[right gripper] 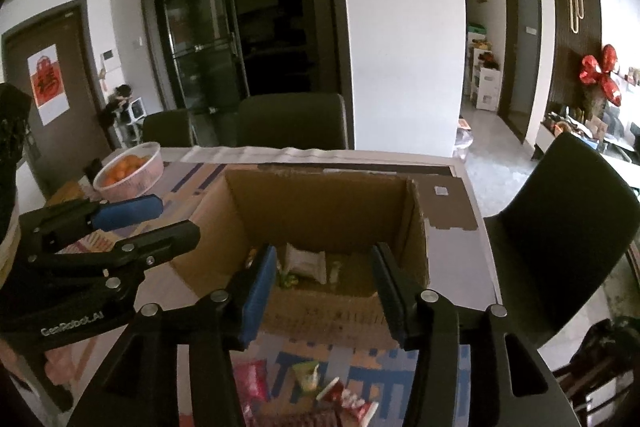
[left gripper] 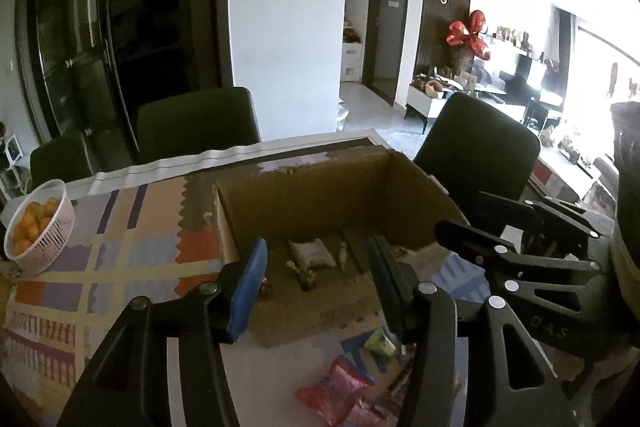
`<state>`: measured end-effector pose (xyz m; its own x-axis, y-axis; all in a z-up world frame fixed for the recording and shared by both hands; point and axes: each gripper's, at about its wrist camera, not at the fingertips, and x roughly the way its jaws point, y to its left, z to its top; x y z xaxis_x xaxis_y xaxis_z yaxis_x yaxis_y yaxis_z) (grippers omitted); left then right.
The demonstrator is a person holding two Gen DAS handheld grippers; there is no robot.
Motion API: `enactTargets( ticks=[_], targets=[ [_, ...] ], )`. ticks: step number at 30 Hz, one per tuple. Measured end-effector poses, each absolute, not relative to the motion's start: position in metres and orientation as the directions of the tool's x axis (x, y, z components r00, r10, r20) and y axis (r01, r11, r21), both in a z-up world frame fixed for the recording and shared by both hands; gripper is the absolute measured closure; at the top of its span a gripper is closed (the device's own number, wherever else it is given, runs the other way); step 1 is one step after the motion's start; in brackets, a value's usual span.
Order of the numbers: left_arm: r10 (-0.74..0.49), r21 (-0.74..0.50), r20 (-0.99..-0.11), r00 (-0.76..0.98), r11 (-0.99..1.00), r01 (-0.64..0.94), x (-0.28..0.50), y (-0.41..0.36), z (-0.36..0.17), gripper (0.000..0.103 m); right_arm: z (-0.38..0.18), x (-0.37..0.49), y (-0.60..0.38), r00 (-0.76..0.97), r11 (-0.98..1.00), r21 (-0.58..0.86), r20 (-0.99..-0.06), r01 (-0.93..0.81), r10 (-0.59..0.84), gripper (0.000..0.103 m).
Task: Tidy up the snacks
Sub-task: 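Open both tools to drop the clear candy and white packet into the box, then grasp the red yogurt hawthorn bag with the left tool while the right tool grasps the yellow-green candy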
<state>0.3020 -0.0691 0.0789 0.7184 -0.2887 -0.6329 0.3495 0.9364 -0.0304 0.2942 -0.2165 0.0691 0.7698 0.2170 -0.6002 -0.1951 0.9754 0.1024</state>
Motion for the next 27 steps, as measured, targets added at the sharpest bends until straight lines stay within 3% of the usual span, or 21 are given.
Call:
enactTargets(
  ticks=[11,27],
  targets=[
    [-0.278,0.003,-0.659,0.699,0.928,0.372,0.270,-0.064,0.066,0.047,0.060,0.269,-0.211,0.719,0.964,0.092,-0.649,-0.250,0.249,0.053],
    [-0.262,0.027,-0.760,0.595,0.902,0.431,0.251,-0.058,0.005,0.047,0.010,0.258,-0.192,0.612,0.945,0.038,-0.753,-0.324,0.240,0.053]
  ],
)
